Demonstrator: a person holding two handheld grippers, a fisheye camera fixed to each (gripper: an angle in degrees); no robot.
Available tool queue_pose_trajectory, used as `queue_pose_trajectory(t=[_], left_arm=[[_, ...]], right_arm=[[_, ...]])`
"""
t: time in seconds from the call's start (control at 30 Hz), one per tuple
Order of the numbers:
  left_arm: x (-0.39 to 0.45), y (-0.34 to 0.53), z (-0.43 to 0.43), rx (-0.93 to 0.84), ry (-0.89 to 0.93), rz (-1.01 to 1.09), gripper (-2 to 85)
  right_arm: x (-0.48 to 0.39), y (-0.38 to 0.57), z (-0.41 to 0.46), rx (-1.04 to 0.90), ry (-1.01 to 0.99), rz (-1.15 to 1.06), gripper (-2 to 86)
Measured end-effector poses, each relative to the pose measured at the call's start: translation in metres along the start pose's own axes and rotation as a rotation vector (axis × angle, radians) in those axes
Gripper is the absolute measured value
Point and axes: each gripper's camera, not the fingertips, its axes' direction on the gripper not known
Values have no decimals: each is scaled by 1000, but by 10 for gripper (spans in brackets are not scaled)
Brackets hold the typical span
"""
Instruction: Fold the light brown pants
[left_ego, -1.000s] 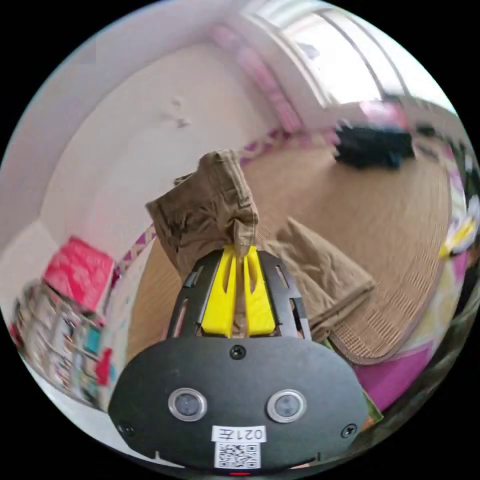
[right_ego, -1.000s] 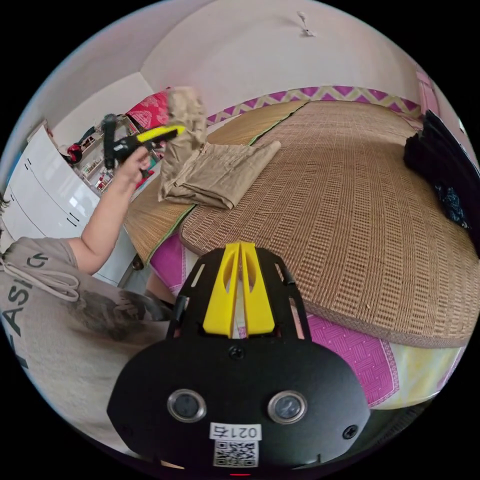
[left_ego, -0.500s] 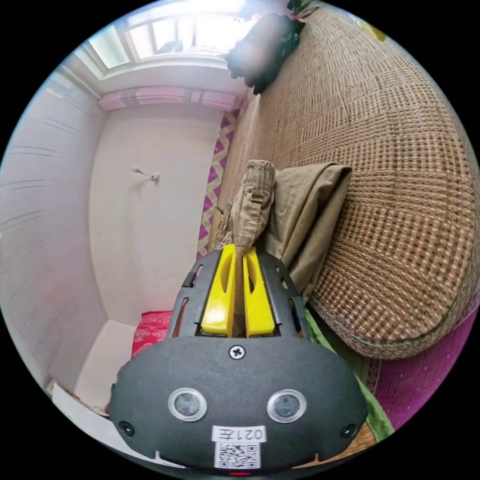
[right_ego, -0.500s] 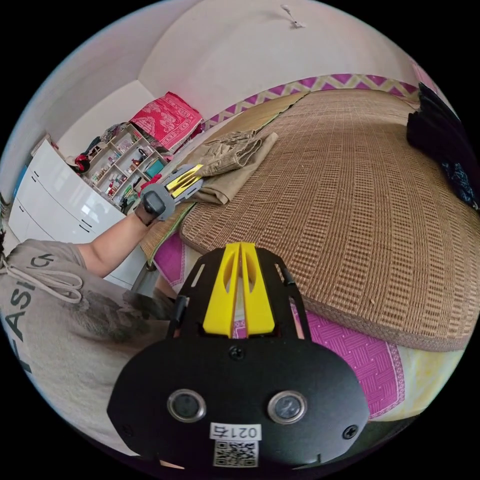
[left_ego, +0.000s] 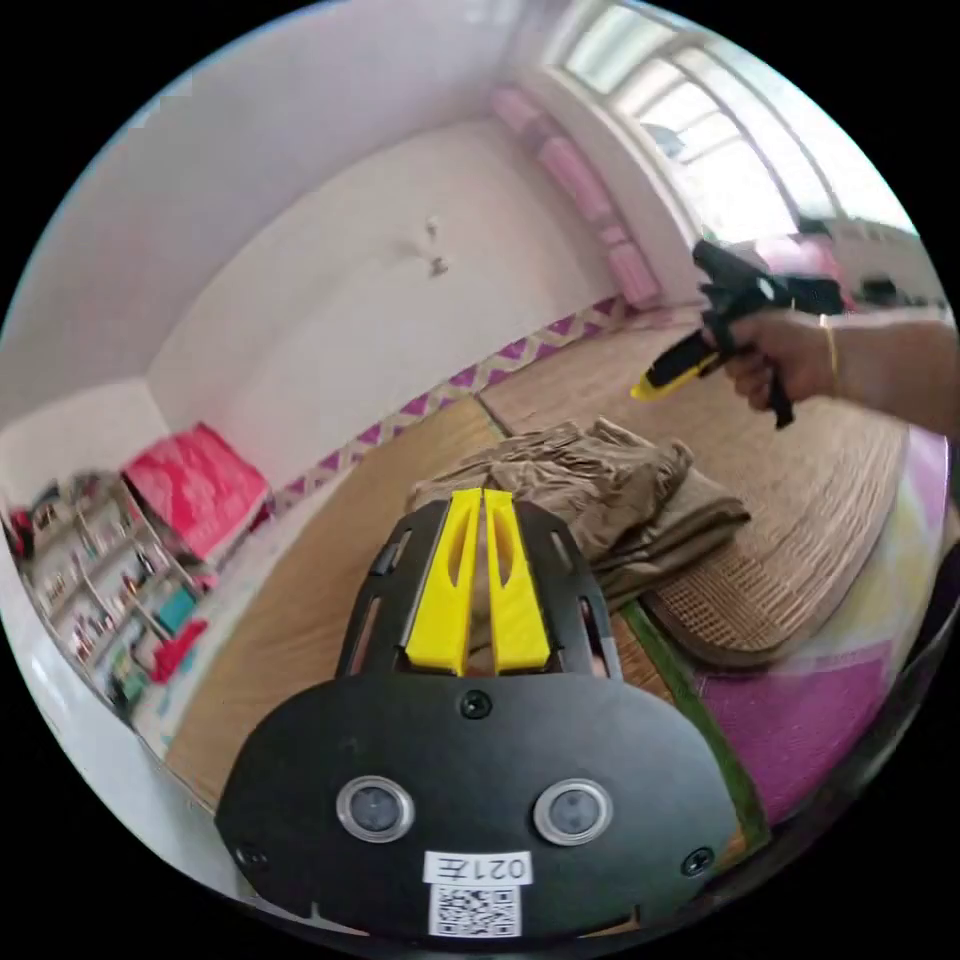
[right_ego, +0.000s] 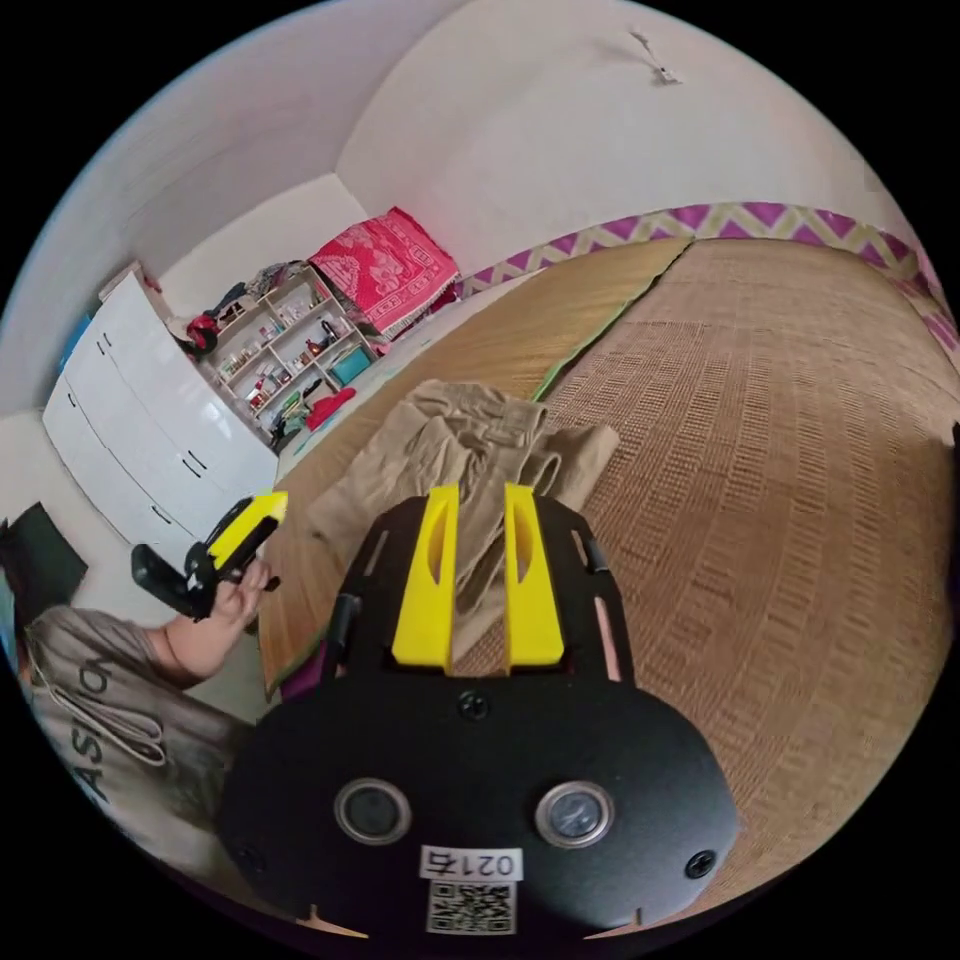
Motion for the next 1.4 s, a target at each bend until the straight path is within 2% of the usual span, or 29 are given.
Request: queue_pose_trajectory(t=[0.07,0.17,0.2,0.3,0.37,0.43,0.5,0.6,0.67,0.77,0.93,1.0,1.03,1.07,1.1,1.13,1.17,1.2,1.23,1.27,1.33,1.4], left_arm=[[-63,22,43,-109,105,-137,-6],[-104,58,102,-177,211,-185,-5],[-108,66,114,-182,234,-192,-4],[-112,104,188,-216,470,-228,-4],[-94,149,270,-454,574,-203,-7],[-87,187,302,-499,590,-202,-9],[-94,215,319,-488,622,-236,-9],[-93,262,355,-506,663,-268,-9],[-86,296,383,-530,679,-275,-9],[-75,339,406,-533,685,-275,-10],[-57,401,424,-572,693,-253,-10],[-47,411,413,-434,702,-242,-10],[-38,418,405,-295,760,-247,-10],[-24,426,402,-189,802,-242,-9],[-14,431,406,-177,803,-237,-9],[9,443,428,-254,787,-223,-9],[37,465,464,-423,794,-195,-9],[52,480,485,-526,817,-178,-9],[64,510,510,-614,859,-208,-9],[55,533,516,-588,914,-277,-9],[46,566,517,-572,939,-331,-8],[22,596,496,-429,933,-394,-5]], right_arm=[[30,-30,44,-46,-3,48,91],[83,-57,113,-118,-41,175,100],[104,-58,134,-119,-134,232,89],[141,-42,168,-88,-421,373,45],[141,-28,161,-45,-480,378,27],[125,-15,142,-49,-452,322,18],[107,10,121,-50,-336,298,13],[117,45,140,-81,-161,343,10],[132,61,173,-109,-132,356,9],[143,79,200,-42,-201,362,11],[101,87,189,-10,-124,216,19],[53,98,162,77,-15,123,19],[38,100,159,88,-5,87,17],[7,104,162,76,-4,9,11],[-23,108,177,5,-23,-76,5],[-36,111,189,-51,-29,-111,1],[-57,120,218,-170,1,-153,-1],[-69,136,254,-307,90,-192,-3],[-72,145,270,-356,135,-216,-3],[-73,158,269,-269,149,-235,-3],[-65,155,267,-284,110,-184,0],[-56,148,246,-245,66,-133,11]])
